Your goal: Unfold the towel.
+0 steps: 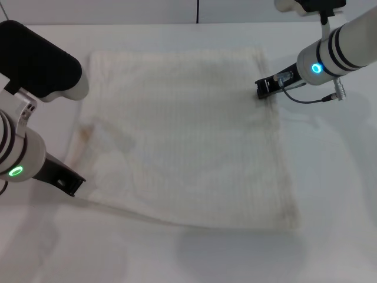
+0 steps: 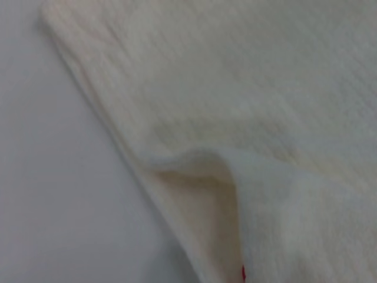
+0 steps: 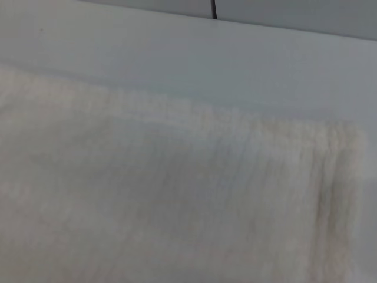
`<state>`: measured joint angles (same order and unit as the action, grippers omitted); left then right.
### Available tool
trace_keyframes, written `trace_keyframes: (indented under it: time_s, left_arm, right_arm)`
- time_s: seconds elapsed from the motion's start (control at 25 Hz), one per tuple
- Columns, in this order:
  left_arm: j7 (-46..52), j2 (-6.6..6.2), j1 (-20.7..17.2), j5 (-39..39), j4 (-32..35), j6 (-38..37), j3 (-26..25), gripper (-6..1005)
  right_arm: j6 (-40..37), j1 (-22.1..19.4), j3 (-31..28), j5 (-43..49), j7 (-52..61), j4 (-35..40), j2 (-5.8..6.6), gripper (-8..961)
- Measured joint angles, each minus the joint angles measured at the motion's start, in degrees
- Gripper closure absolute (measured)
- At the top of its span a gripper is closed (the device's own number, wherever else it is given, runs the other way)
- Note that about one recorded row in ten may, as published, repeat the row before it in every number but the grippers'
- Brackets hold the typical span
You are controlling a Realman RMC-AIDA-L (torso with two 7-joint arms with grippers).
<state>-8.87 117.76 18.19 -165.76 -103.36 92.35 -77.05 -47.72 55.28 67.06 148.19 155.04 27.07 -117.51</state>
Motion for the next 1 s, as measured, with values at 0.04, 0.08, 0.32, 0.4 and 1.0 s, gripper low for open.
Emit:
trace_keyframes:
  time_s: [0.04, 0.08, 0.32, 0.4, 1.0]
  left_arm:
    - [0.17, 0.01, -0.01, 0.01, 0.1, 0.07, -0.25, 940]
    - [0.37, 0.01, -0.2, 0.0, 0.24, -0.12, -1.02, 939]
    - [0.4, -0.02, -1.44, -0.01, 0.77, -2.47, -2.12, 934]
    - [0.4, -0.06, -1.99, -0.01, 0.87, -3.6, -2.13, 932]
    - [-1.21, -0.72, -3.91, -0.01, -0.45, -14.68, -3.65, 490]
  right_arm:
    - [0.0, 0.0, 0.0, 0.0, 0.0, 0.0, 0.0, 913]
    - [0.0, 0.0, 0.0, 0.0, 0.0, 0.02, 0.0, 912]
    - [-0.03, 0.0, 0.0, 0.0, 0.0, 0.07, 0.0, 911]
    - [-0.06, 0.0, 0.05, 0.0, 0.0, 0.09, 0.0, 910]
    - [-1.99, -6.59, 4.64, -0.91, -2.96, 14.9, -1.78, 906]
